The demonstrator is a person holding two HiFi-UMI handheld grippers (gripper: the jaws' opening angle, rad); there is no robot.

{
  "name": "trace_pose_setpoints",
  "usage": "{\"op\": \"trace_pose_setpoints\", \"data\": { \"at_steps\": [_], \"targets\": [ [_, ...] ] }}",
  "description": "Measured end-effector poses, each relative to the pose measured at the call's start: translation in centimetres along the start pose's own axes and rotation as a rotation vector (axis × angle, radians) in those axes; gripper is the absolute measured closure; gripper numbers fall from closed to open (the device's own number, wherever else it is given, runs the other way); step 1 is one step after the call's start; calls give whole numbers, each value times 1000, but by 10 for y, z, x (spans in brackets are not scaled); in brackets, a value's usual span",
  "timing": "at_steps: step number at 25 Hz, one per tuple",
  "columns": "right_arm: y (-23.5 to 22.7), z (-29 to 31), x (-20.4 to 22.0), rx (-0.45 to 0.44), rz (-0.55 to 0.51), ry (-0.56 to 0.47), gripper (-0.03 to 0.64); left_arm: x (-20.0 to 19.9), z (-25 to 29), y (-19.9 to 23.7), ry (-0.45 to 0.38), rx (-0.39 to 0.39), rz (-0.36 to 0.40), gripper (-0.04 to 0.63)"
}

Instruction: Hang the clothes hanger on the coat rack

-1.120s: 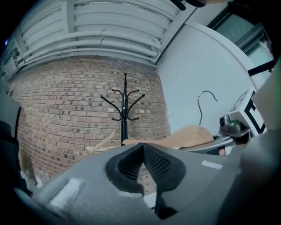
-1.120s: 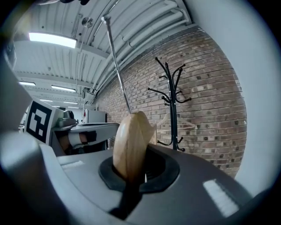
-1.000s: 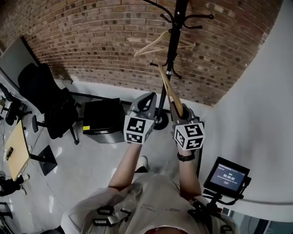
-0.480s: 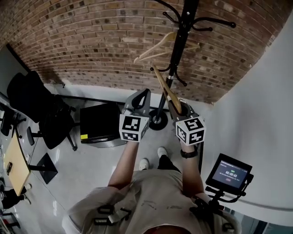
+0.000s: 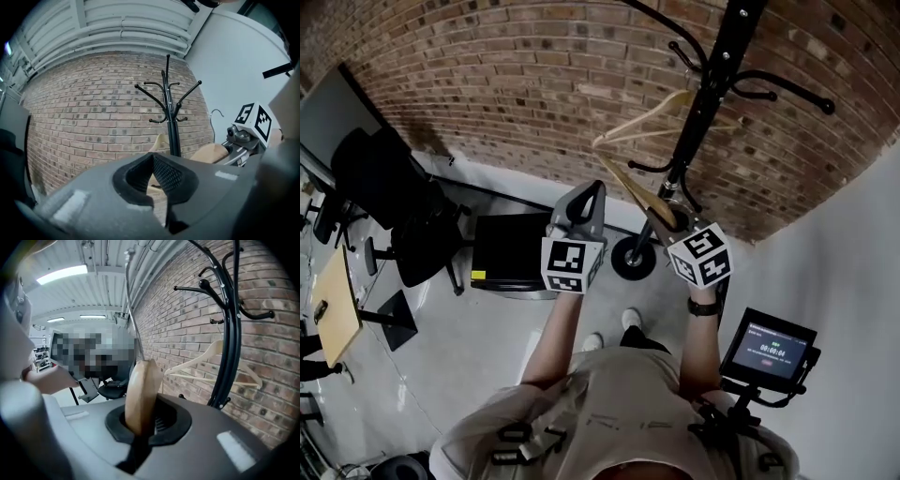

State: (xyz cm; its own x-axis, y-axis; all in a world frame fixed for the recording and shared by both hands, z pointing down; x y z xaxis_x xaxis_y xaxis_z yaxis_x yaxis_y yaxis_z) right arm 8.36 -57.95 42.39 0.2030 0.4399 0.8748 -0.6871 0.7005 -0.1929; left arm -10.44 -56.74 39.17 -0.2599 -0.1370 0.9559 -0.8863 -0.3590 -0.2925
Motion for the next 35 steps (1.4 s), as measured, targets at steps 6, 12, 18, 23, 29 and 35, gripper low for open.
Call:
{"op": "trace_pose_setpoints", "data": {
  "at_steps": [6,12,18,23,29,35],
  "targets": [
    [-26,5,-51,-79,-141,47,609,3,9,19,45,-78,19,594],
    [-41,7,-89,-114,-307,149,611,0,24,23,39,-105,53,594],
    [-54,-1,-123,-173,-265,75,611,-5,32,34,10,-151,62,594],
    [-68,14,-130,-182,-258,115,611,-5,36,39,-3,-176,57,594],
    [-73,27,-119,-130,-256,135,606,-1,36,45,11,-179,48,594],
    [-70,22,-127,-172,-200,98,607,3,37,46,9,-154,37,594]
  ]
}}
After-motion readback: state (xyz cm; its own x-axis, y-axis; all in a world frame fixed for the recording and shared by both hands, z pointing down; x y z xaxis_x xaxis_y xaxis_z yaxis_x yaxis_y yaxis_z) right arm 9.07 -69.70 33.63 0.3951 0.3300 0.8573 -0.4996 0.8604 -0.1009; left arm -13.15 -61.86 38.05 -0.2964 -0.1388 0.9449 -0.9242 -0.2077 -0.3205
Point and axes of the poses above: the fingertips, and each gripper's own axes: z forward along the fingers, y to its left, x out of its underside, the point moved 8 cm from there along -z, backward along the fingers, and after that the axes turned 15 degrees about z, right-handed, at the moved point
